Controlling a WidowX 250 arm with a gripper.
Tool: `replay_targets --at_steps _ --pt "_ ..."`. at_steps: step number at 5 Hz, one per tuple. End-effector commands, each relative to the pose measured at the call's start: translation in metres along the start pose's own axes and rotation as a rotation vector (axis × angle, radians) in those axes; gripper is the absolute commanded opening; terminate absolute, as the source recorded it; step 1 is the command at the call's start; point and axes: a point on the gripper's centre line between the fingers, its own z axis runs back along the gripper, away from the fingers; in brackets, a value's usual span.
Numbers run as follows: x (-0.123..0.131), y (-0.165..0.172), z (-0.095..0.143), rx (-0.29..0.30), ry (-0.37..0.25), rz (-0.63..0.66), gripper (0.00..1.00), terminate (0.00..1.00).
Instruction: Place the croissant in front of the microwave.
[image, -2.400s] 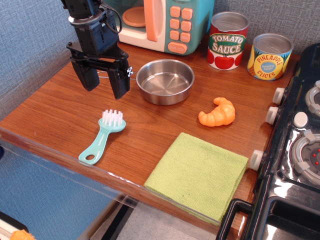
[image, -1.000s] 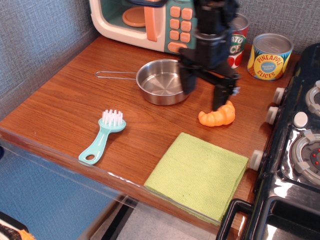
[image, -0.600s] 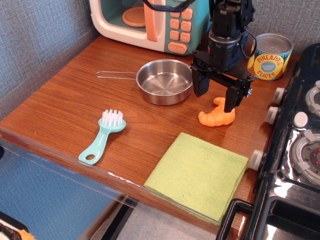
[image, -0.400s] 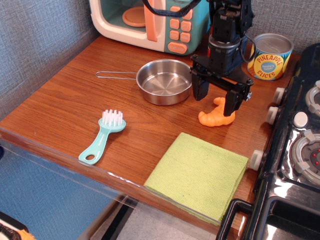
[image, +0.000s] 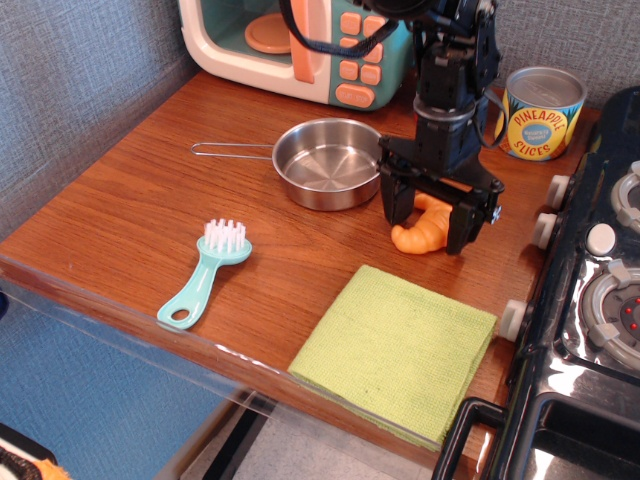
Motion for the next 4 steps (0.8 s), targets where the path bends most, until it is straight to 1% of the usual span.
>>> replay_targets --at_steps 1,2,3,4 --pt "-0.009 0.009 -0.016 0.034 0.040 0.030 1.00 0.00" --pt "-0.015 0.020 -0.026 0.059 0.073 0.064 0.00 0.00" --pt "-0.021 0.025 -0.029 0.091 0.106 0.062 0.00 0.00" --pt "-0.019 0.025 -0.007 0.069 0.068 0.039 0.00 0.00"
